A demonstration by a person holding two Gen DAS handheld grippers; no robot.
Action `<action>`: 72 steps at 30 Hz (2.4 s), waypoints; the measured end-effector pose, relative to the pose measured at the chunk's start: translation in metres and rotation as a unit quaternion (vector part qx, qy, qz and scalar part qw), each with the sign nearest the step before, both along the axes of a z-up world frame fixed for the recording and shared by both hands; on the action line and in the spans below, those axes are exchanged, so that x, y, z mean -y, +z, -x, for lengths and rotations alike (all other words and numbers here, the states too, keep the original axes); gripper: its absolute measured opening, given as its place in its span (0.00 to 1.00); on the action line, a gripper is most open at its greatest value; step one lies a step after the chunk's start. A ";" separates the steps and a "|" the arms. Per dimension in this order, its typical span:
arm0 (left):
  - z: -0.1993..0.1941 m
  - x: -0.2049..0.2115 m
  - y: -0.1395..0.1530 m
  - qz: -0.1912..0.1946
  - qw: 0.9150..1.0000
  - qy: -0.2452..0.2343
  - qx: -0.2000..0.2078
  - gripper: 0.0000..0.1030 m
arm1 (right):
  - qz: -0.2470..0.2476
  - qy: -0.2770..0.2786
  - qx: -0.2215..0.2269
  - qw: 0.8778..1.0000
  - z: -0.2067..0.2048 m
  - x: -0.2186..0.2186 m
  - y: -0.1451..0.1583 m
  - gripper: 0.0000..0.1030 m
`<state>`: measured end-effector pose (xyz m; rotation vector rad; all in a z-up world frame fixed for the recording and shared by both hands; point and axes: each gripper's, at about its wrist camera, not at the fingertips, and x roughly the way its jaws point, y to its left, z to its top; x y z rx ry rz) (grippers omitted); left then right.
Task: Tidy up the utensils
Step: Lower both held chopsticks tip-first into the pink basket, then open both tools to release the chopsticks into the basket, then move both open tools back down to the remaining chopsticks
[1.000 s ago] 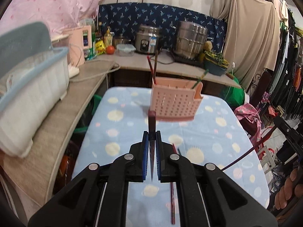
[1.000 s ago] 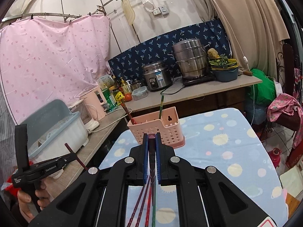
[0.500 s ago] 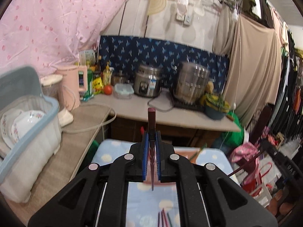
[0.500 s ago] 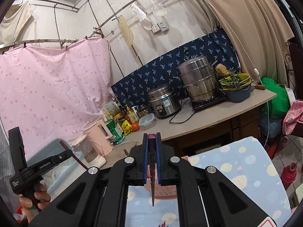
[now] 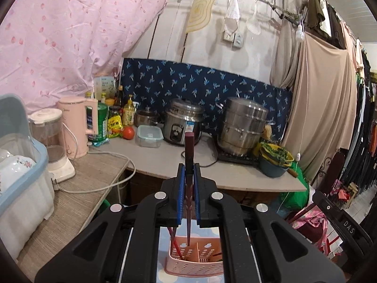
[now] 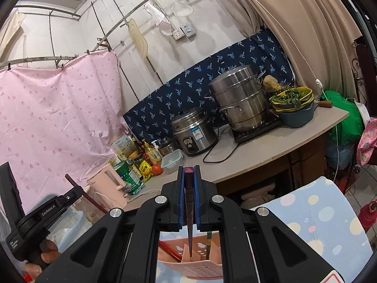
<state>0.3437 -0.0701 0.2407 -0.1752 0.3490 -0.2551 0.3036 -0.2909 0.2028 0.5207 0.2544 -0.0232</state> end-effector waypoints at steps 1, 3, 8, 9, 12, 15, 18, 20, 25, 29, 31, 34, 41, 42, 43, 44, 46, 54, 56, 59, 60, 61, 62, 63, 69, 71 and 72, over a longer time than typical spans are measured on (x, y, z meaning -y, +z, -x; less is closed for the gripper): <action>-0.004 0.001 -0.007 -0.002 1.000 -0.001 -0.006 0.07 | 0.002 0.003 -0.007 1.000 -0.003 -0.001 -0.006 0.07; -0.012 0.004 -0.022 -0.007 1.000 -0.003 -0.019 0.07 | 0.007 0.006 -0.021 1.000 -0.009 -0.002 -0.019 0.07; -0.026 0.008 -0.051 -0.020 0.998 -0.003 -0.053 0.07 | 0.003 0.018 -0.049 0.999 -0.022 -0.004 -0.044 0.07; -0.028 0.009 -0.058 -0.022 0.998 -0.004 -0.061 0.07 | 0.005 0.019 -0.054 0.998 -0.024 -0.005 -0.047 0.07; -0.032 0.010 -0.071 -0.030 0.996 -0.005 -0.078 0.07 | 0.012 0.028 -0.069 0.997 -0.028 -0.009 -0.056 0.09; -0.032 0.010 -0.078 -0.033 0.996 -0.001 -0.086 0.09 | 0.013 0.030 -0.069 0.997 -0.026 -0.010 -0.058 0.15; -0.026 0.009 -0.081 -0.040 0.996 0.007 -0.082 0.28 | 0.018 0.032 -0.068 0.997 -0.022 -0.013 -0.056 0.17; -0.021 0.008 -0.079 -0.041 0.996 0.008 -0.079 0.35 | 0.018 0.034 -0.067 0.997 -0.018 -0.013 -0.055 0.17; -0.009 0.002 -0.075 -0.038 0.996 0.003 -0.082 0.36 | 0.021 0.038 -0.062 0.997 -0.001 -0.015 -0.049 0.21; 0.008 -0.003 -0.073 -0.041 0.996 0.005 -0.080 0.45 | 0.018 0.045 -0.058 0.997 0.018 -0.016 -0.045 0.22; 0.020 -0.006 -0.073 -0.045 0.996 0.006 -0.080 0.48 | 0.015 0.052 -0.058 0.997 0.031 -0.018 -0.045 0.23; 0.038 -0.012 -0.076 -0.052 0.995 0.006 -0.087 0.49 | 0.020 0.061 -0.064 0.996 0.054 -0.024 -0.050 0.25; 0.086 -0.030 -0.101 -0.069 0.991 0.006 -0.114 0.51 | 0.079 0.056 -0.104 0.990 0.118 -0.050 -0.081 0.26; 0.095 -0.034 -0.108 -0.071 0.990 0.006 -0.123 0.51 | 0.084 0.055 -0.113 0.988 0.127 -0.054 -0.088 0.26; 0.101 -0.036 -0.114 -0.073 0.989 0.007 -0.128 0.51 | 0.086 0.058 -0.121 0.987 0.136 -0.056 -0.094 0.26; 0.108 -0.039 -0.120 -0.074 0.988 0.007 -0.135 0.51 | 0.087 0.063 -0.128 0.986 0.143 -0.058 -0.100 0.26; 0.125 -0.043 -0.133 -0.081 0.986 0.009 -0.144 0.51 | 0.089 0.065 -0.144 0.984 0.160 -0.062 -0.112 0.26; 0.190 -0.050 -0.193 -0.111 0.976 -0.004 -0.188 0.51 | 0.097 0.084 -0.206 0.970 0.220 -0.089 -0.168 0.26; 0.201 -0.050 -0.205 -0.114 0.974 -0.007 -0.197 0.51 | 0.102 0.090 -0.218 0.966 0.235 -0.099 -0.181 0.26; 0.217 -0.050 -0.220 -0.119 0.972 -0.007 -0.203 0.53 | 0.108 0.099 -0.229 0.963 0.253 -0.112 -0.198 0.26; 0.222 -0.050 -0.224 -0.119 0.972 -0.005 -0.204 0.55 | 0.114 0.101 -0.233 0.960 0.259 -0.118 -0.205 0.26; 0.227 -0.051 -0.228 -0.118 0.972 -0.005 -0.205 0.56 | 0.121 0.101 -0.237 0.959 0.263 -0.122 -0.209 0.26; 0.233 -0.050 -0.232 -0.116 0.972 -0.006 -0.206 0.57 | 0.127 0.102 -0.241 0.957 0.266 -0.127 -0.213 0.26; 0.236 -0.050 -0.234 -0.113 0.972 -0.007 -0.208 0.57 | 0.130 0.106 -0.245 0.955 0.269 -0.131 -0.217 0.26; 0.256 -0.042 -0.248 -0.124 0.969 -0.021 -0.213 0.59 | 0.125 0.120 -0.253 0.952 0.276 -0.145 -0.228 0.26; 0.261 -0.041 -0.249 -0.128 0.968 -0.022 -0.213 0.62 | 0.126 0.122 -0.254 0.951 0.277 -0.148 -0.230 0.26; 0.263 -0.040 -0.251 -0.129 0.968 -0.025 -0.214 0.63 | 0.126 0.122 -0.255 0.951 0.277 -0.149 -0.230 0.26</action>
